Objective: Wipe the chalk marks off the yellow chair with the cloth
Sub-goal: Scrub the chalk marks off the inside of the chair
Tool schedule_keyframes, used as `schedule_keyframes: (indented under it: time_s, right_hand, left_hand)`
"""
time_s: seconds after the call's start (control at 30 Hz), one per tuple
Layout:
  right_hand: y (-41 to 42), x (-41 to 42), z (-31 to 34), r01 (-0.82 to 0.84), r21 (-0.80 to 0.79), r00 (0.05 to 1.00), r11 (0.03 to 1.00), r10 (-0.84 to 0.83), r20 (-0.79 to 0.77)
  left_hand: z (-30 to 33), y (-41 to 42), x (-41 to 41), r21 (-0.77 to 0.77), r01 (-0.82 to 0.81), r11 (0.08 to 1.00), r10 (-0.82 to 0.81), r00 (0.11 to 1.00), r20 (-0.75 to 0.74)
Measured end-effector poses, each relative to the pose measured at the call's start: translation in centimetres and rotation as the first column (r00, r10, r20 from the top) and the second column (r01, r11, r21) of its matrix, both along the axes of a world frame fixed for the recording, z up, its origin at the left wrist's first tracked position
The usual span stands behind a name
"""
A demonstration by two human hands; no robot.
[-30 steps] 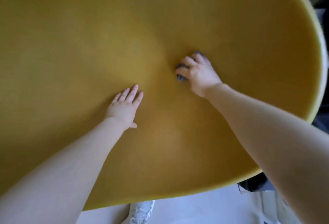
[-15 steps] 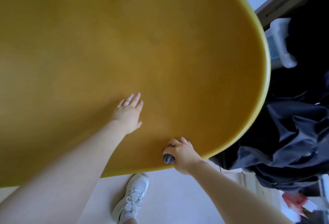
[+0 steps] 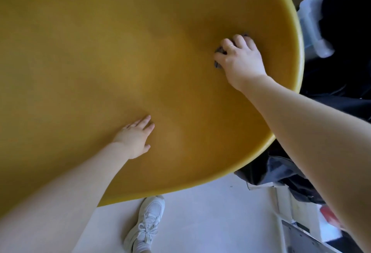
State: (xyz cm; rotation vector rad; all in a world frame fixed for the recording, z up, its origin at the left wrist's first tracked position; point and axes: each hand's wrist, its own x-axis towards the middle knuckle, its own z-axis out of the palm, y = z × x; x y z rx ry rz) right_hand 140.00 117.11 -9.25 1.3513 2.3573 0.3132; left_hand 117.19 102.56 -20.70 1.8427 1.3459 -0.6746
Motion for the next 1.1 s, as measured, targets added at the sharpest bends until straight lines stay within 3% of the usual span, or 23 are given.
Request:
schedule_keyframes:
  time_s: [0.13,0.27,0.4,0.53,0.6,0.73,0.77,0.8,0.9,0.93,1.0,1.07,1.1]
  right_hand:
    - [-2.0,0.1,-0.1,0.045,-0.078,0.999,0.996,-0.044,0.019]
    - [-10.1,-0.7,-2.7,0.213,-0.291,0.965,0.933,-0.246,-0.085]
    - [-17.0,-4.2,-7.1,0.431,-0.360,0.835,0.827,-0.517,-0.189]
    - [-17.9,-8.7,-10.6,0.546,-0.411,0.702,0.730,-0.666,-0.252]
    - [-19.1,-11.0,-12.3,0.490,-0.473,0.701,0.732,-0.654,-0.285]
    - [-23.5,-15.3,-13.8,0.219,-0.520,0.685,0.826,-0.510,-0.521]
    - [-24.4,-16.1,-13.8,0.150,-0.564,0.702,0.812,-0.489,-0.518]
    - [-24.9,-16.9,-13.3,0.068,-0.631,0.742,0.773,-0.462,-0.485]
    - [-25.2,-18.2,-11.6,-0.097,-0.878,0.805,0.469,-0.481,-0.346]
    - [-25.1,-18.6,-10.8,-0.105,-0.911,0.785,0.398,-0.530,-0.322]
    - [-24.5,-19.2,-8.5,-0.033,-0.900,0.682,0.435,-0.648,-0.339]
    - [-23.3,-19.4,-5.5,0.105,-0.865,0.492,0.491,-0.782,-0.383]
    - [-22.6,-19.6,-3.9,0.160,-0.868,0.399,0.470,-0.835,-0.378]
  left_hand:
    - [0.3,0.1,0.5,-0.029,-0.014,0.999,0.012,0.999,-0.036]
    - [0.1,-0.4,0.5,-0.091,-0.154,0.984,0.154,0.988,-0.015]
    - [0.1,-1.5,-0.5,-0.116,-0.272,0.955,0.275,0.961,0.007]
    - [-0.9,-3.9,-4.1,-0.012,-0.235,0.972,0.234,0.971,-0.044]
    - [-1.5,-5.3,-6.0,0.014,-0.202,0.979,0.202,0.979,-0.023]
    - [-2.3,-8.0,-8.9,0.069,-0.154,0.986,0.153,0.988,0.020]
    - [-2.3,-8.4,-9.6,0.072,-0.161,0.984,0.159,0.987,0.028]
    - [-2.0,-8.7,-10.1,0.062,-0.183,0.981,0.181,0.983,0.034]
    - [0.0,-8.8,-11.6,0.017,-0.235,0.972,0.234,0.972,0.014]
    - [1.1,-8.7,-12.1,0.010,-0.230,0.973,0.230,0.973,0.008]
    - [3.3,-8.4,-13.1,0.004,-0.209,0.978,0.209,0.978,0.007]
    - [5.9,-7.8,-14.2,0.006,-0.198,0.980,0.198,0.980,0.023]
    - [7.3,-7.4,-14.7,0.006,-0.196,0.981,0.195,0.980,0.036]
